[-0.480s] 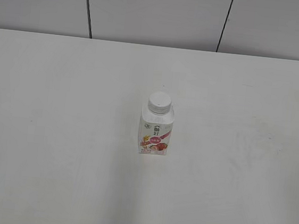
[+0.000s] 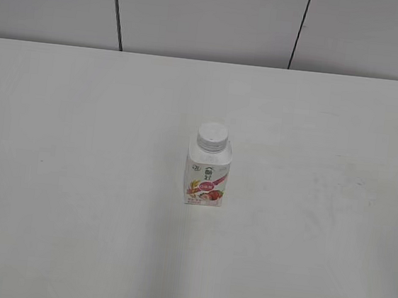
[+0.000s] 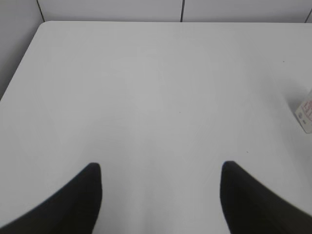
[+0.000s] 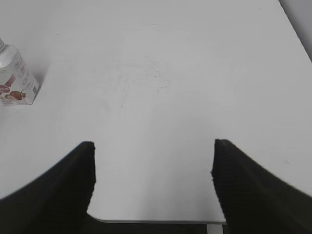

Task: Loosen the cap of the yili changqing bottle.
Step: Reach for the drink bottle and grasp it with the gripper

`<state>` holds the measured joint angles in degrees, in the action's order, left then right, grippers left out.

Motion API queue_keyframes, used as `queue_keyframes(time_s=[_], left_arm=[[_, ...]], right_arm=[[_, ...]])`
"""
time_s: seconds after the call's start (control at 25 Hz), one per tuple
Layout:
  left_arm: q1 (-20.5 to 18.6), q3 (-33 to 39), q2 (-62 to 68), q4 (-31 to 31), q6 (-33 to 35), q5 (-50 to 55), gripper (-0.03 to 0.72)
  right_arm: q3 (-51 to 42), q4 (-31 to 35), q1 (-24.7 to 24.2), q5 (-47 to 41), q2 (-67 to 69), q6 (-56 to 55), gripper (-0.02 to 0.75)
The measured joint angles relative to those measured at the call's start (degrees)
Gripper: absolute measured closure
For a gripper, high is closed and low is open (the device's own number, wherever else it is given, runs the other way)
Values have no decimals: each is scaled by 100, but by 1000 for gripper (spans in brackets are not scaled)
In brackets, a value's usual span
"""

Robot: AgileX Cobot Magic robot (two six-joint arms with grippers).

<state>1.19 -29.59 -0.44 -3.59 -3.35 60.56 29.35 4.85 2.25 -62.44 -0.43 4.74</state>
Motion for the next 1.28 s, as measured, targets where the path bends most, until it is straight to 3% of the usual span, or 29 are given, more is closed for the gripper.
queue_keyframes(time_s=[1.28], left_arm=[[0, 0, 0, -106, 0, -18, 218]], right_arm=[[0, 5, 0, 0, 0, 0, 153]])
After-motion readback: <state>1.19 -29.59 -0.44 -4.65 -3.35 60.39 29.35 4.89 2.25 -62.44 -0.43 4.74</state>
